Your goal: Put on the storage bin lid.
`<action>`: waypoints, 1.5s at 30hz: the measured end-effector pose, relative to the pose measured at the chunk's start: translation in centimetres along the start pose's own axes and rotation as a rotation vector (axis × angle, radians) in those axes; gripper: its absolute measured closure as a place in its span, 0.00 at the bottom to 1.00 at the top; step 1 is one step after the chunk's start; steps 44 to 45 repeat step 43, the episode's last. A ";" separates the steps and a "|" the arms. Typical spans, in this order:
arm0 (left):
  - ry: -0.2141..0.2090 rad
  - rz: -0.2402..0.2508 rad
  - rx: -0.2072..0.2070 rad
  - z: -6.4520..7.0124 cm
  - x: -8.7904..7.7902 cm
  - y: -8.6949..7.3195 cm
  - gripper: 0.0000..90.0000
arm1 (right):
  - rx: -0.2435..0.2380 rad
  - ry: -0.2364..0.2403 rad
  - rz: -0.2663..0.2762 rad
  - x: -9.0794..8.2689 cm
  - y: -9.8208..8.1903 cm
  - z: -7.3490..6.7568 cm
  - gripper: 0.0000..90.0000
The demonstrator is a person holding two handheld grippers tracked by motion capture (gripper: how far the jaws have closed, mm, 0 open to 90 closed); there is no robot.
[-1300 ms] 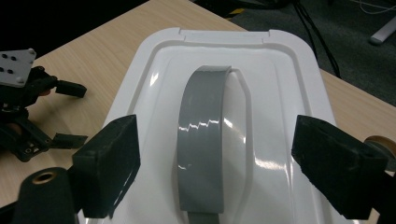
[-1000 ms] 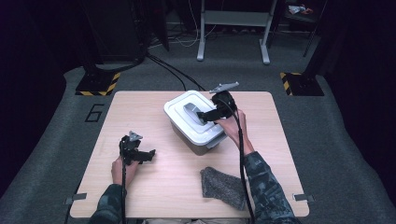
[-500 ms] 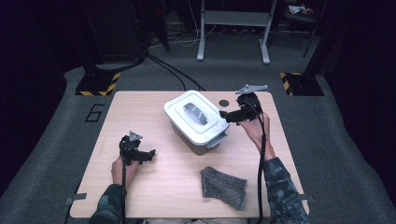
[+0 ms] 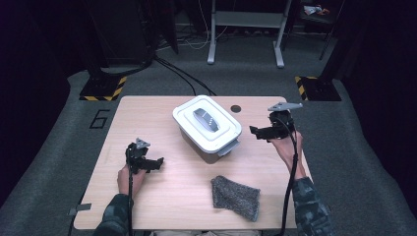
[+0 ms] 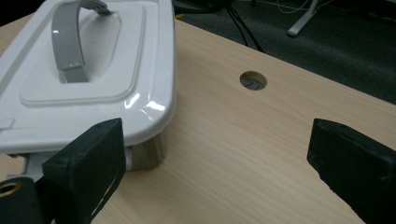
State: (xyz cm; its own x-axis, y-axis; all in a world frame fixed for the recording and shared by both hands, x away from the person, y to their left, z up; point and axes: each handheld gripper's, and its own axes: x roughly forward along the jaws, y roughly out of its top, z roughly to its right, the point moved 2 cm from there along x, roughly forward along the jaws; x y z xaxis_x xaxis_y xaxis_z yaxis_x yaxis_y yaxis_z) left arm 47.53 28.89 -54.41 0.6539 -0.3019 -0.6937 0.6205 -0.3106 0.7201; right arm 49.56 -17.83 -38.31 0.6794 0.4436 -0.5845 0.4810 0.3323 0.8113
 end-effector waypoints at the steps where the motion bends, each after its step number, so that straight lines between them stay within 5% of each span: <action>1: 0.000 0.000 0.000 0.0 0.0 0.0 0.00 | 0.012 -0.002 -0.004 -0.1 -0.5 0.2 0.04; 18: 0.000 0.000 0.000 0.0 0.0 0.0 0.00 | 0.130 -0.032 -0.088 0.6 -9.6 1.9 0.04; 28: 0.000 0.000 0.000 0.0 0.0 0.0 0.00 | 0.156 -0.076 -0.153 1.2 -14.7 1.9 0.03; 39: 0.000 0.000 -0.003 0.0 0.0 0.0 0.00 | 0.149 -0.144 -0.166 1.5 -18.5 1.1 0.00; 45: -0.001 -0.002 -0.001 0.0 0.0 0.0 0.00 | 0.146 -0.144 -0.153 1.3 -18.7 1.2 0.00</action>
